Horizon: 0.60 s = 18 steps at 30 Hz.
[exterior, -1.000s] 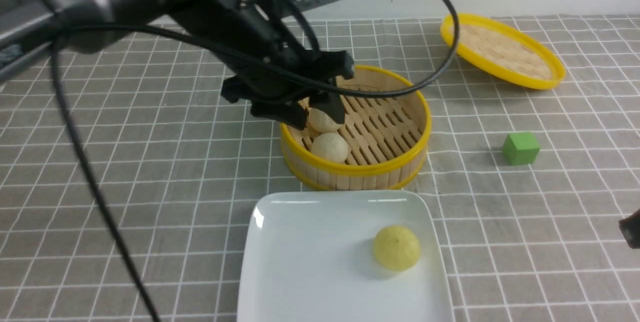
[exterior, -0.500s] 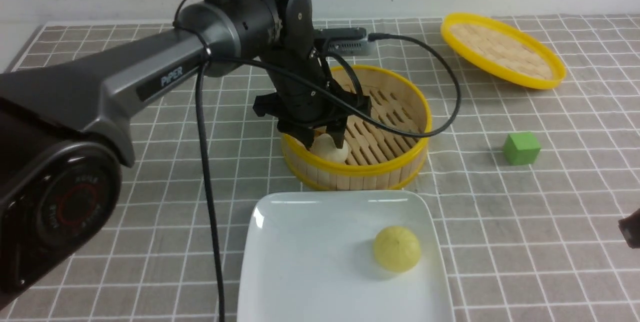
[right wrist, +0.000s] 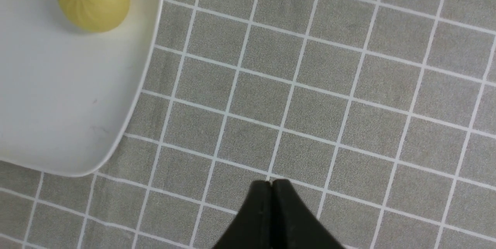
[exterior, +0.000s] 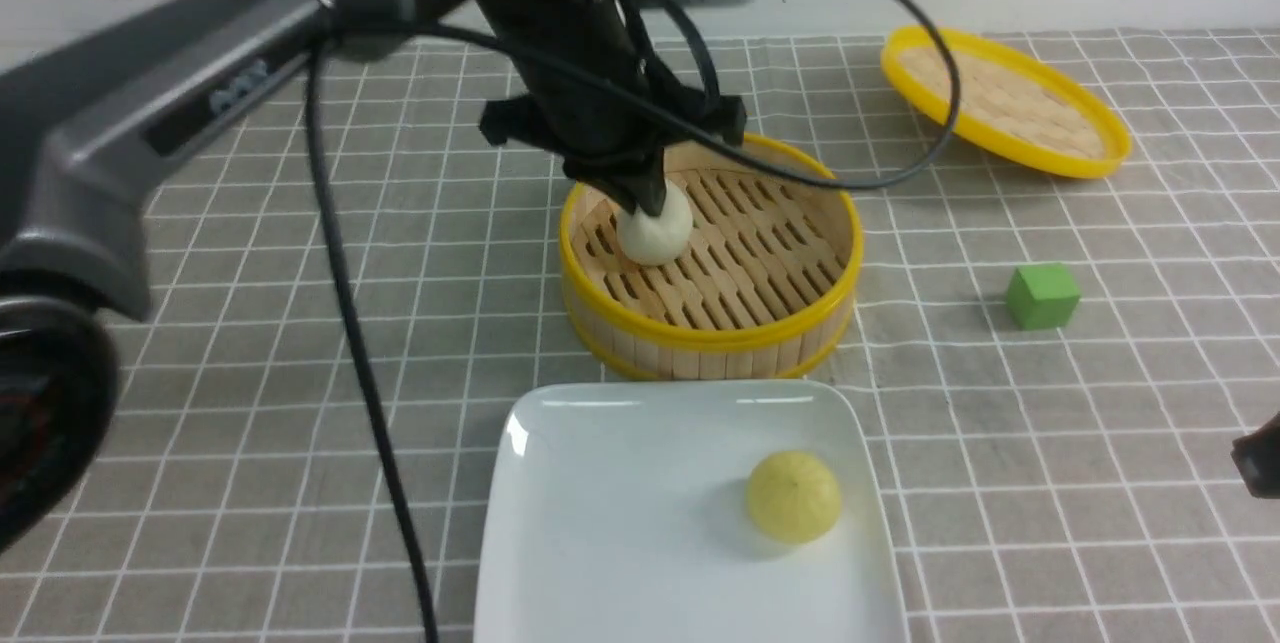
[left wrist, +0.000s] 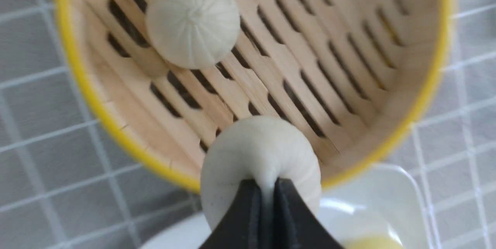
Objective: Put the steamed buns into the plate on the grey tablecloth.
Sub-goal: 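Carry the bun from the bamboo steamer to the plate with the left gripper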
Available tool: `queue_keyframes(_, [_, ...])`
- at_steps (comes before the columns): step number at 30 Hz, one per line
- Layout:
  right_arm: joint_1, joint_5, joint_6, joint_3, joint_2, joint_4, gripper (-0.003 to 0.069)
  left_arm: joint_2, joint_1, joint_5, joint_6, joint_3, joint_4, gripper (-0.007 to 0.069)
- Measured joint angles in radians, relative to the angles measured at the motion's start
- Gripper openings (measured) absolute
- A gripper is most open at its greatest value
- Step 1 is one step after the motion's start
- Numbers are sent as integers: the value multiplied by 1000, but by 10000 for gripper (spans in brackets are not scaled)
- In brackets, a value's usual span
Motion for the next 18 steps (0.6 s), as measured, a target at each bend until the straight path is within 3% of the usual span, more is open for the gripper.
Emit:
queue_keyframes(4, [0, 0, 0, 1, 0, 22, 3, -138, 0, 42, 24, 58, 2, 24])
queue_keyframes(9, [0, 0, 0, 1, 0, 30, 7, -205, -28, 54, 7, 352, -29, 26])
queue_keyframes(13, [0, 0, 0, 2, 0, 30, 12, -180, -106, -61, 3, 554, -29, 29])
queue_keyframes(18, [0, -2, 0, 2, 0, 31, 17, -149, -140, -196, -23, 601, -21, 60])
